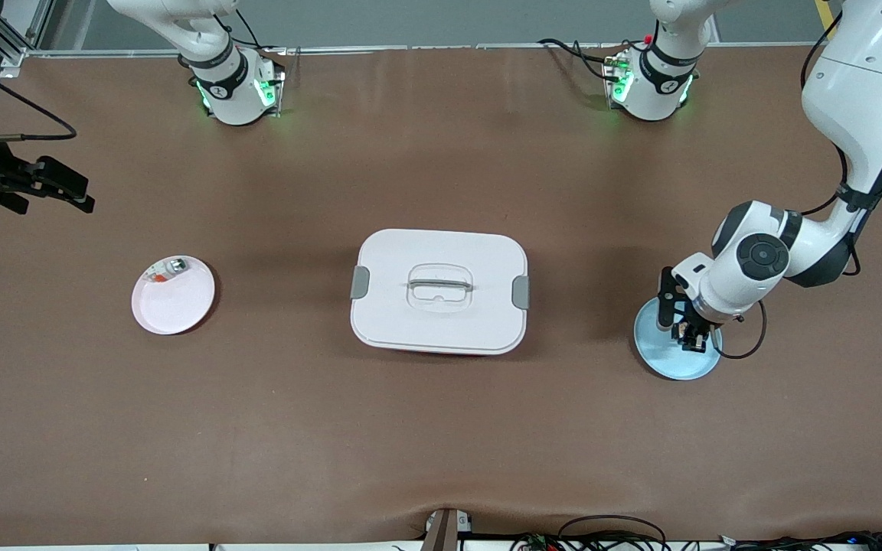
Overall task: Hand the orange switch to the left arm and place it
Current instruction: 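Lower the switch onto the blue plate with the left gripper while the right gripper retracts, then open the left gripper to release the switch on the blue plate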
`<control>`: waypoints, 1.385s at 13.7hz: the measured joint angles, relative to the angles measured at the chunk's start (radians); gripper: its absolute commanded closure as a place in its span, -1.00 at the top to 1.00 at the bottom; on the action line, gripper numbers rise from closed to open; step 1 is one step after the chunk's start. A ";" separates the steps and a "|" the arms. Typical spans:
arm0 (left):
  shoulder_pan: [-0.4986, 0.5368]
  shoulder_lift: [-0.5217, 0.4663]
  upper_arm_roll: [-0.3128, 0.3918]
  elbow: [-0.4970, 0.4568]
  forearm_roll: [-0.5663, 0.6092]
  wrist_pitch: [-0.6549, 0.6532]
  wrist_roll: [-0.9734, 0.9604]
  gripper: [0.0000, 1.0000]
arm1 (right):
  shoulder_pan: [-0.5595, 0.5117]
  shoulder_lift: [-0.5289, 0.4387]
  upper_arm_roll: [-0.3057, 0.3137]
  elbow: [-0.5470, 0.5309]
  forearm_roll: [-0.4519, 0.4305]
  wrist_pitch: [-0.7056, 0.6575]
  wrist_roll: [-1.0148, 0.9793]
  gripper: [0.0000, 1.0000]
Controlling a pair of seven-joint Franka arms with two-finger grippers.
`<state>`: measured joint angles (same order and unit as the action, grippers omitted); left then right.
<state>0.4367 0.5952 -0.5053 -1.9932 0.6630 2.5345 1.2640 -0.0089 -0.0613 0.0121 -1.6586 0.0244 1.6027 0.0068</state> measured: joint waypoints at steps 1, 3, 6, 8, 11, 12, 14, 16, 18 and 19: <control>0.000 0.002 -0.001 0.000 0.000 0.002 0.000 -1.00 | 0.000 -0.032 0.001 -0.040 0.000 0.014 0.000 1.00; -0.002 0.002 -0.004 0.000 0.000 0.004 0.000 -1.00 | 0.000 -0.081 0.003 -0.080 0.000 0.014 0.000 1.00; -0.009 0.003 -0.008 0.000 0.000 0.005 0.000 -0.49 | -0.001 -0.105 0.004 -0.078 -0.002 0.007 0.000 1.00; -0.009 0.003 -0.009 0.000 0.000 0.005 0.000 0.47 | -0.004 -0.100 0.003 -0.072 -0.003 0.009 0.000 1.00; -0.009 0.003 -0.009 0.000 0.000 0.011 0.000 1.00 | -0.010 -0.082 0.003 -0.046 -0.003 0.013 0.000 1.00; -0.009 0.003 -0.009 0.001 0.000 0.015 0.000 1.00 | -0.010 -0.071 0.003 -0.030 -0.003 0.014 0.000 1.00; -0.009 0.003 -0.009 0.005 0.000 0.019 0.000 1.00 | -0.010 -0.044 0.003 0.007 -0.003 0.014 0.000 1.00; -0.005 0.000 -0.009 0.016 -0.001 0.024 -0.006 1.00 | -0.011 -0.028 0.002 0.026 -0.003 0.014 0.000 1.00; -0.002 -0.018 -0.010 0.028 -0.026 0.022 -0.033 1.00 | -0.012 -0.021 0.002 0.029 -0.004 0.014 0.000 1.00; -0.002 -0.035 -0.010 0.031 -0.062 0.016 -0.053 1.00 | -0.012 -0.018 0.002 0.030 -0.004 0.014 0.000 1.00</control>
<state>0.4351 0.5605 -0.5158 -1.9624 0.6010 2.5504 1.2106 -0.0209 -0.0798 0.0137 -1.6289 0.0208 1.6166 0.0072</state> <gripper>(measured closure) 0.000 0.000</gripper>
